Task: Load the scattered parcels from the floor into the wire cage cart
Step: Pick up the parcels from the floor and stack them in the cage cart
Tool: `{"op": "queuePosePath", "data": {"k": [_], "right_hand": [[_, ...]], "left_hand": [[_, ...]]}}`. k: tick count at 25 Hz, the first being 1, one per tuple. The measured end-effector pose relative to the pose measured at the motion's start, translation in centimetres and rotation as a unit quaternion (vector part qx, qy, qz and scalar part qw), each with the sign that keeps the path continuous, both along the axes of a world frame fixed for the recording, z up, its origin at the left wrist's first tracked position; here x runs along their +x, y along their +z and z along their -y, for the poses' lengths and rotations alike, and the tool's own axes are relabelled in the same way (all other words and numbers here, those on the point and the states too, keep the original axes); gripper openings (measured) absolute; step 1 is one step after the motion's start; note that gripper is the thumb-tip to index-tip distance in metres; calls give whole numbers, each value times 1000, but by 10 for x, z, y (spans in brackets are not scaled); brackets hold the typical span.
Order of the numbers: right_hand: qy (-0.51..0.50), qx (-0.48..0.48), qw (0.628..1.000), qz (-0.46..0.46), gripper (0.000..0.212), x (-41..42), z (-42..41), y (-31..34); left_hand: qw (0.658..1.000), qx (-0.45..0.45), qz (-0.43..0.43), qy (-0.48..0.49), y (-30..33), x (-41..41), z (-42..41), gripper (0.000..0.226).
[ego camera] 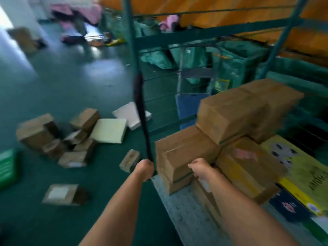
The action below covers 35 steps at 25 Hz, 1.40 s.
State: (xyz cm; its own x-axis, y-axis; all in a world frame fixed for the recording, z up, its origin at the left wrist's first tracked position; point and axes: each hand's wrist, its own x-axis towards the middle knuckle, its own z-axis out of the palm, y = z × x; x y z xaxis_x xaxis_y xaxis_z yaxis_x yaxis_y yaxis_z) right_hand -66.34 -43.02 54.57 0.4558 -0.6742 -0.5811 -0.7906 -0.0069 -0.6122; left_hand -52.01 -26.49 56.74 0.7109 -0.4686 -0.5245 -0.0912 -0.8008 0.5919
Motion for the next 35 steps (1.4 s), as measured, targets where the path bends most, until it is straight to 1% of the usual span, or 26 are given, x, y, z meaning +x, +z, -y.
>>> {"op": "queuePosePath", "data": {"k": [3,5,6,9,11,12,13,16,18,21,23,25,28,30,32,33,35], "right_hand": [[68,-11,998,-7,7,67,-72,0],[125,-6,992,-24,21,110,-122,-5],[146,5,989,-38,23,134,-147,-9],[199,22,979,-48,16,199,-218,-18],[230,33,971,-56,7,236,-257,-21],[246,34,967,-60,8,252,-275,-22],[261,35,962,-67,14,268,-293,-22],[286,37,954,-79,28,312,-325,-25],[301,32,949,-88,30,346,-336,-31],[333,32,938,-90,33,400,-349,-45],[363,38,926,-95,33,441,-360,-48],[399,36,911,-96,31,484,-374,-46],[450,16,890,-69,34,559,-405,-47],[471,7,880,-69,36,595,-436,-49],[502,-7,861,-89,37,623,-473,-56],[506,-6,858,-91,37,641,-496,-61],[493,4,866,-83,35,668,-535,-67]], "left_hand": [[998,10,-14,52,-14,46,-92,31],[995,53,-38,70,-23,76,-162,28],[993,60,-51,84,-27,91,-196,29],[987,45,-57,143,-36,128,-282,34],[979,47,-57,192,-46,154,-330,36],[974,49,-55,212,-49,165,-348,38],[970,53,-59,228,-53,176,-365,38],[964,35,-74,252,-59,205,-388,32],[960,22,-82,268,-67,229,-393,27],[950,12,-99,295,-76,266,-398,27],[938,7,-111,330,-75,292,-406,25],[916,-4,-127,381,-72,312,-422,24],[881,-25,-127,455,-74,353,-465,25],[863,-34,-126,488,-76,378,-498,27],[856,-39,-127,500,-83,405,-534,26],[855,-46,-124,502,-86,423,-555,25],[855,-50,-118,503,-88,453,-593,20]]}}
